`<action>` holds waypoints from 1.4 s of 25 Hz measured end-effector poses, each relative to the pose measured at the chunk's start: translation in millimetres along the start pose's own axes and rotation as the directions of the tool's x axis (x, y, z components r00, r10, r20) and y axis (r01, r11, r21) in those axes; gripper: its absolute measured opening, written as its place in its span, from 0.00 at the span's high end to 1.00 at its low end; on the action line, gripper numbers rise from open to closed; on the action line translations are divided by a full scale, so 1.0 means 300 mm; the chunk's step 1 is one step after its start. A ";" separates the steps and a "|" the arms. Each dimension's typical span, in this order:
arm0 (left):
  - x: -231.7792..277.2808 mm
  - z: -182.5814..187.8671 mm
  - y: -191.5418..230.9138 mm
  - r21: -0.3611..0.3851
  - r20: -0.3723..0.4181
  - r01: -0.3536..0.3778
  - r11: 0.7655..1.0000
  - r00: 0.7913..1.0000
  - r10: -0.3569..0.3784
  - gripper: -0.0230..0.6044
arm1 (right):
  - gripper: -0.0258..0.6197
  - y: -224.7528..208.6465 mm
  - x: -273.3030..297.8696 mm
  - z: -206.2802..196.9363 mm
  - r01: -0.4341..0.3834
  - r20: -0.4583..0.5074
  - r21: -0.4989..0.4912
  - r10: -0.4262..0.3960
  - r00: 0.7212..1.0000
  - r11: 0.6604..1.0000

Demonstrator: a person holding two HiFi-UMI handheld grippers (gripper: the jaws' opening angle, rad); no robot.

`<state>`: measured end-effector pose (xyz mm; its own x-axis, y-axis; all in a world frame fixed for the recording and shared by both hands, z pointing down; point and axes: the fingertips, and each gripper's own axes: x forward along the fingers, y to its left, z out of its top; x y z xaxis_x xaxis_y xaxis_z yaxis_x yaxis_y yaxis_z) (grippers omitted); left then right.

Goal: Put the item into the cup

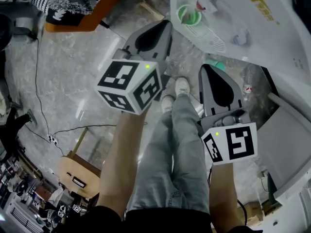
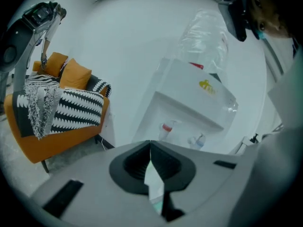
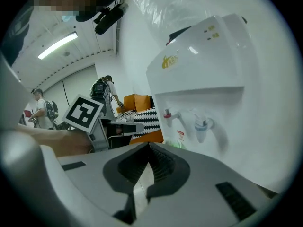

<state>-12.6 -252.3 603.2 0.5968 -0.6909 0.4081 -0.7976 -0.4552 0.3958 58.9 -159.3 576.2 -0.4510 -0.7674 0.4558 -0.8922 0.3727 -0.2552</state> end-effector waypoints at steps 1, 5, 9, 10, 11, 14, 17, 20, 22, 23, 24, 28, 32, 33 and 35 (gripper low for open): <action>-0.030 0.025 -0.013 -0.004 0.016 0.002 1.000 1.000 -0.002 0.94 | 0.94 0.016 -0.006 0.024 -0.003 0.009 -0.006 0.003 1.000 1.000; -0.148 0.144 -0.067 0.013 0.068 -0.008 1.000 0.998 0.007 0.94 | 0.94 0.085 -0.045 0.147 -0.023 0.061 -0.045 0.026 0.998 0.999; -0.254 0.270 -0.165 0.044 0.096 0.003 0.999 0.995 -0.007 0.94 | 0.94 0.124 -0.121 0.241 -0.017 0.087 -0.068 0.023 0.996 0.998; -0.283 0.304 -0.189 0.055 0.106 0.004 0.998 0.994 -0.010 0.94 | 0.94 0.135 -0.144 0.268 -0.012 0.094 -0.072 0.019 0.995 0.997; -0.312 0.337 -0.209 0.060 0.117 0.001 0.998 0.993 -0.008 0.94 | 0.94 0.145 -0.167 0.298 -0.008 0.105 -0.074 0.016 0.994 0.997; -0.388 0.430 -0.255 0.033 0.162 -0.016 0.999 0.987 0.011 0.94 | 0.94 0.166 -0.234 0.397 0.008 0.152 -0.077 0.004 0.988 0.997; -0.454 0.536 -0.305 0.009 0.230 -0.022 1.000 0.973 0.019 0.94 | 0.94 0.185 -0.280 0.513 0.027 0.208 -0.100 -0.005 0.978 0.995; -0.522 0.638 -0.360 0.001 0.277 -0.024 1.000 0.961 0.023 0.94 | 0.94 0.222 -0.331 0.634 0.036 0.262 -0.129 -0.001 0.965 0.991; -0.573 0.699 -0.403 0.001 0.297 -0.027 1.000 0.955 0.025 0.94 | 0.94 0.241 -0.373 0.695 0.050 0.280 -0.126 -0.013 0.960 0.991; -0.603 0.730 -0.425 0.010 0.303 -0.035 0.999 0.953 0.030 0.94 | 0.94 0.249 -0.398 0.724 0.059 0.289 -0.117 -0.022 0.957 0.991; -0.635 0.763 -0.446 0.024 0.310 -0.047 0.999 0.950 0.038 0.94 | 0.94 0.258 -0.423 0.755 0.066 0.300 -0.108 -0.031 0.953 0.992; -0.766 0.939 -0.515 0.089 0.381 -0.078 0.993 0.924 0.039 0.94 | 0.94 0.305 -0.512 0.940 0.086 0.388 -0.121 -0.033 0.921 0.989; -0.903 1.060 -0.575 0.050 0.460 -0.060 0.997 0.887 0.031 0.94 | 0.94 0.390 -0.610 1.112 0.084 0.466 -0.152 -0.003 0.885 0.985; -0.930 1.077 -0.588 0.043 0.469 -0.064 0.997 0.882 0.036 0.94 | 0.94 0.419 -0.635 1.155 0.083 0.485 -0.175 0.012 0.874 0.981; -0.968 1.098 -0.612 0.062 0.464 -0.099 0.993 0.884 0.059 0.94 | 0.94 0.471 -0.691 1.243 0.094 0.529 -0.217 0.036 0.848 0.972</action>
<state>-68.4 -153.0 140.8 0.4394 -0.8983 0.0019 -0.8567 -0.4184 0.3016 36.0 -142.3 127.7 -0.4007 -0.9132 -0.0740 -0.9149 0.4031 -0.0203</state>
